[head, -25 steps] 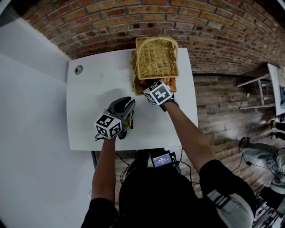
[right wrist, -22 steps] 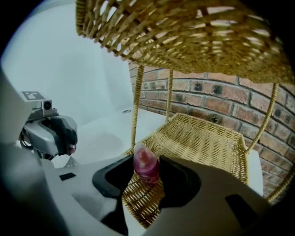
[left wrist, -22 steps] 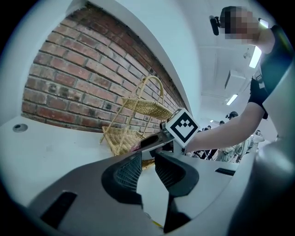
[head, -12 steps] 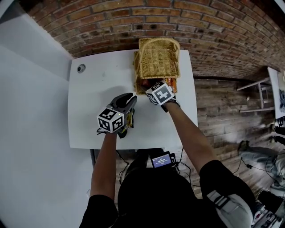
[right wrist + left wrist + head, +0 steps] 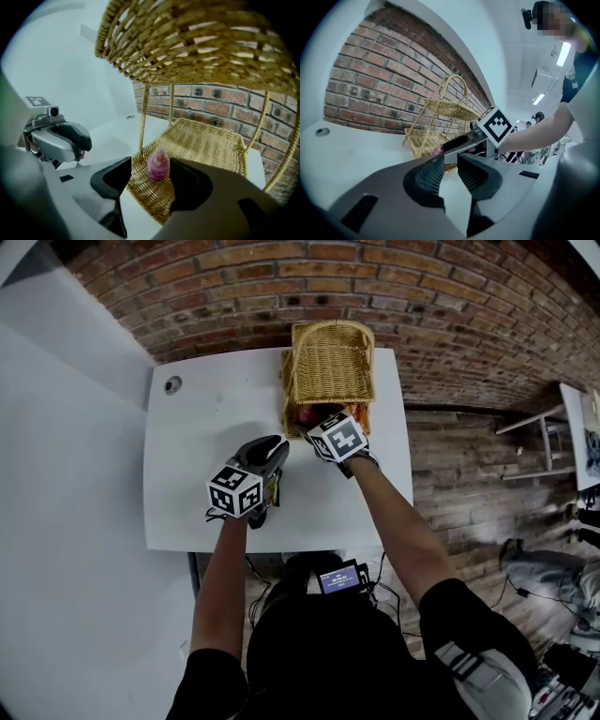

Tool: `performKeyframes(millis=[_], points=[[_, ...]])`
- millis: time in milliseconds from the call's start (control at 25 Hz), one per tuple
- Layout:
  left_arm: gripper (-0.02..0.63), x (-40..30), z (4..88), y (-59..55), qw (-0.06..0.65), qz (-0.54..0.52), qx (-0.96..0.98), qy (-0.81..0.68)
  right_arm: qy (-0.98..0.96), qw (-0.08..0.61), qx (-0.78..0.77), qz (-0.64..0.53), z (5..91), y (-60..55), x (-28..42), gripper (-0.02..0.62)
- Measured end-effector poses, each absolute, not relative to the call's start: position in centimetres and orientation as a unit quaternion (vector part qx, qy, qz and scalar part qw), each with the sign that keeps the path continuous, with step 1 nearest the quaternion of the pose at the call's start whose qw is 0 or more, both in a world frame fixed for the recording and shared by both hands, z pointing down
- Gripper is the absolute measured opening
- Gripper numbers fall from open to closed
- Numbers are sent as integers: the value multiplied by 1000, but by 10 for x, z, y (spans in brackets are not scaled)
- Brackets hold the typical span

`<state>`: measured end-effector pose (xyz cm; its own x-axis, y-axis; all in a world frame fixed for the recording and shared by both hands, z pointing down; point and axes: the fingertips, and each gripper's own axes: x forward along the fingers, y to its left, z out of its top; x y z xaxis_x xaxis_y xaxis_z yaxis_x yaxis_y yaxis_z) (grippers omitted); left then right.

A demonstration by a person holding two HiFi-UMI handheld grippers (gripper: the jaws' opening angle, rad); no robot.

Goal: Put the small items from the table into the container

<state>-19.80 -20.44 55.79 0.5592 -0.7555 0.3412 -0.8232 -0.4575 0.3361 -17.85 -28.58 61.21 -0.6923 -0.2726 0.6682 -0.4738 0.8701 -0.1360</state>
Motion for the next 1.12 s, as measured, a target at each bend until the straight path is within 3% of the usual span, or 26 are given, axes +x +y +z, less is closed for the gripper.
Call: performKeyframes(millis=[840,1120], points=[[84,-178,540,-184,219,79,857,-460,-914,280,228,184,573,-257,-149,236],[84,-165,525,-175,209,68,861,-459,-914,250,240,213,558,-239,-124,110]])
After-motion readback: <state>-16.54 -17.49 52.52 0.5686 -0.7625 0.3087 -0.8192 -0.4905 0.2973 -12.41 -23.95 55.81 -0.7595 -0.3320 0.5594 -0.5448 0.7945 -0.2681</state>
